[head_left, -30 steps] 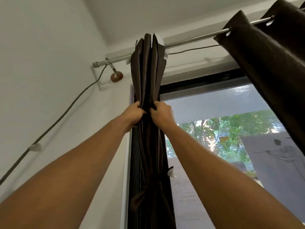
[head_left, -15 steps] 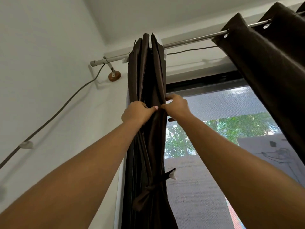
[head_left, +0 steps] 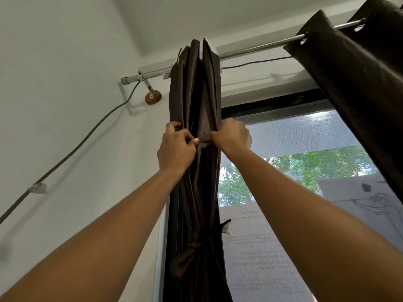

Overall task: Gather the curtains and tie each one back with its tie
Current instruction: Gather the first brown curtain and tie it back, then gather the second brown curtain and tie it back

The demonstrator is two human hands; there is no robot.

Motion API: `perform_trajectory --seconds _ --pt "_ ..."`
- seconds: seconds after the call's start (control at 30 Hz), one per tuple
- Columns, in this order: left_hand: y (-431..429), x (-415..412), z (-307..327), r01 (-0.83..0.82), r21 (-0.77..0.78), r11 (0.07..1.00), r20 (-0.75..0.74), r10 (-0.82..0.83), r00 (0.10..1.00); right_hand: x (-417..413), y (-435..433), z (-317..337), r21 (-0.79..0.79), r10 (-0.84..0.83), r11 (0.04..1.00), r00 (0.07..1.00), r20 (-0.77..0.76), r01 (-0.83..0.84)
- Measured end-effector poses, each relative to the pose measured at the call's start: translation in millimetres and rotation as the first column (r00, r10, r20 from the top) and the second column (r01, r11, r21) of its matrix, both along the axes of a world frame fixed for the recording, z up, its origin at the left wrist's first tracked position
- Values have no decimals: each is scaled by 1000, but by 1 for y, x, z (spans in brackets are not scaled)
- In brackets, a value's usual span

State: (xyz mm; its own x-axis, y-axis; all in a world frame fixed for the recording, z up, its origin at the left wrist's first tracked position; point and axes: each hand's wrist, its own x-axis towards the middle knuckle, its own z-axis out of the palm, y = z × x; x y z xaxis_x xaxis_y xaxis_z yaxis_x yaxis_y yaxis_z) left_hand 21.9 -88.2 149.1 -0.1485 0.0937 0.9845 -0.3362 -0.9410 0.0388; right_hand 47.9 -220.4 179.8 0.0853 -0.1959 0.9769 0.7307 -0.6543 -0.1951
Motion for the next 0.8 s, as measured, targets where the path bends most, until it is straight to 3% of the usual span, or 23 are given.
perform_trajectory --seconds 0.1,0.2,0.3,0.37,0.43,0.53,0.6,0.67,0.7,0.73,0.8 --pt "7 -2 5 -53 37 998 -57 55 997 -6 1 10 -13 61 998 995 -75 -62" --pt "8 -3 8 -76 138 988 7 76 997 -8 4 21 -71 88 993 992 -87 -94" --pt "6 -2 11 -29 231 972 43 19 999 -2 13 27 -216 -27 976 997 -71 11" --pt "10 -1 10 15 249 968 9 -18 1000 -1 18 26 -390 -77 916 995 56 93" --pt "18 0 9 85 243 966 -38 -78 996 -2 15 23 -547 -52 833 996 74 84" --pt "31 0 13 188 253 949 -171 -148 974 1 -8 20 -719 -13 686 986 -166 -112" --pt "36 -4 21 380 208 901 -258 -324 910 1 -22 19 -637 113 709 940 -322 -303" --pt "38 -8 35 560 78 825 -194 -538 820 0 -27 23 -304 415 823 873 -256 -480" --pt "39 -8 42 613 -9 790 -139 -608 782 2 -27 28 -108 537 823 826 -169 -557" --pt "40 -8 48 642 -97 761 -116 -649 752 3 -27 34 33 625 779 770 -132 -627" --pt "39 -3 58 694 -238 679 -181 -733 656 5 -19 42 111 746 661 634 -205 -742"
